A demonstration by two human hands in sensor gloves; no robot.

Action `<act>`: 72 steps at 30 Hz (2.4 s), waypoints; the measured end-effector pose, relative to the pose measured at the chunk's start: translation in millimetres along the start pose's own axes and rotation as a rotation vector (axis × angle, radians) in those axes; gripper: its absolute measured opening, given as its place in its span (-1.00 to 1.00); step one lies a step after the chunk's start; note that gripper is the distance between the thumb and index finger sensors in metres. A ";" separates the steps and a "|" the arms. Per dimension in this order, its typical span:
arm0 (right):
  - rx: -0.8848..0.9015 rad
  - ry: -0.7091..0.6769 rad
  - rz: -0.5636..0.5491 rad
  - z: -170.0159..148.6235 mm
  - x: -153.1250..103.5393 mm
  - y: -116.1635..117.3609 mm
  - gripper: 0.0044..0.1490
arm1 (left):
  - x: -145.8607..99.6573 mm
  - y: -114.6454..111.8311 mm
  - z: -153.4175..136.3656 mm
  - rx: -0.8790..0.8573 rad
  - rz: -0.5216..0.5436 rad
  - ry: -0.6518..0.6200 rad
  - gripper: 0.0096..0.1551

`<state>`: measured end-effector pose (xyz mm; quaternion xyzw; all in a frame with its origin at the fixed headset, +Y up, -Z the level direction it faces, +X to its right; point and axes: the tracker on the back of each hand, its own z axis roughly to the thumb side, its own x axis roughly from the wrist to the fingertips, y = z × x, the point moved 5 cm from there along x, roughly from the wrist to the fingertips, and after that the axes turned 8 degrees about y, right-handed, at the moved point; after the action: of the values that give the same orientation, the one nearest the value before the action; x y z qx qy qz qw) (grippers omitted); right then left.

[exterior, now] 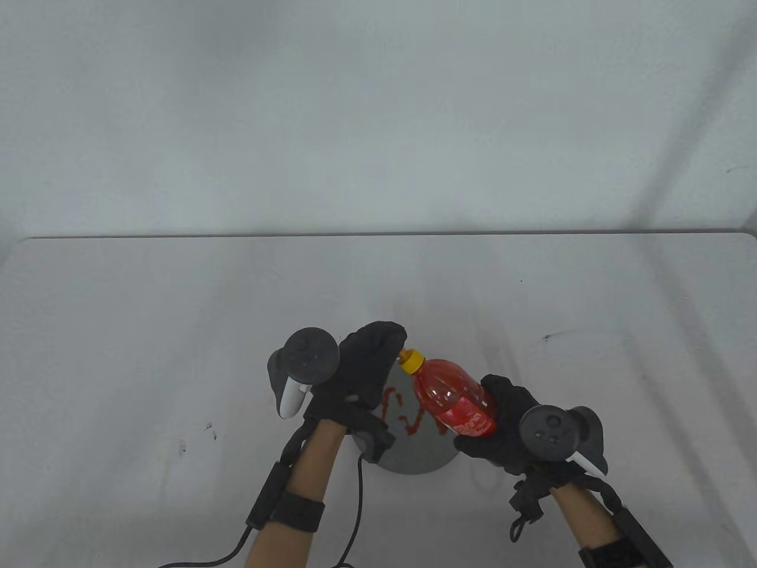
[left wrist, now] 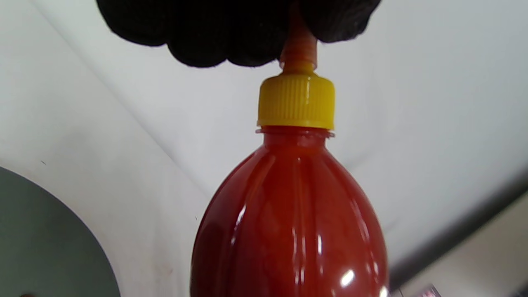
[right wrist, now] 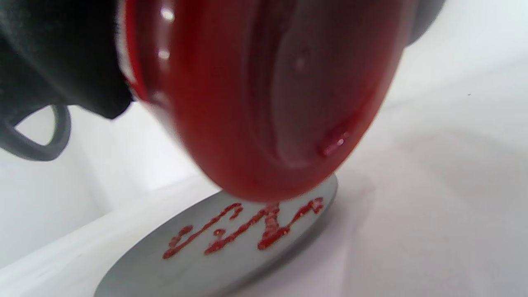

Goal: Squeeze ketchup bottle to draw patterns on plate

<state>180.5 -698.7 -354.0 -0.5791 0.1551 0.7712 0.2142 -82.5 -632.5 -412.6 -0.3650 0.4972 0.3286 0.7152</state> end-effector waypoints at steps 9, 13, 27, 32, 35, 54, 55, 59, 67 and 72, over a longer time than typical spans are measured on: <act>0.031 0.027 0.002 -10.4 -3.9 2.6 0.29 | -0.1 -2.2 -3.5 -0.029 -0.047 -0.014 -0.29; 0.034 0.029 -0.004 -9.4 -5.0 2.6 0.29 | -2.5 -0.2 -10.2 -0.015 0.031 0.096 -0.26; 0.010 0.021 0.008 -5.5 -6.4 8.2 0.29 | 3.3 -17.3 -15.4 -0.082 -0.094 0.040 -0.44; 0.019 0.027 0.004 -8.4 -6.5 7.1 0.29 | 3.7 -22.0 -19.1 -0.092 -0.146 0.040 -0.26; 0.021 0.030 0.004 -8.7 -6.8 7.2 0.29 | 2.8 -18.4 -21.7 -0.085 -0.099 0.073 -0.21; -0.010 0.027 0.019 -6.4 -7.0 11.3 0.29 | 6.4 -18.2 -21.9 -0.042 -0.166 0.044 -0.41; -0.007 0.028 0.019 -6.5 -7.0 11.4 0.29 | 6.1 -18.8 -21.3 -0.051 -0.177 0.038 -0.42; 0.008 0.033 0.011 -6.6 -6.9 10.4 0.29 | 4.6 -17.5 -21.4 -0.049 -0.140 0.055 -0.37; -0.011 0.024 0.021 -4.3 -7.0 13.0 0.29 | -0.4 -7.3 -26.2 0.129 0.042 0.215 -0.34; -0.015 0.020 0.024 -2.9 -7.4 14.7 0.29 | 2.8 -9.7 -22.9 0.112 0.011 0.148 -0.45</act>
<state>177.2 -713.8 -347.9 -0.5865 0.1584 0.7689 0.1992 -84.4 -656.7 -418.8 -0.3451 0.5684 0.2765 0.6938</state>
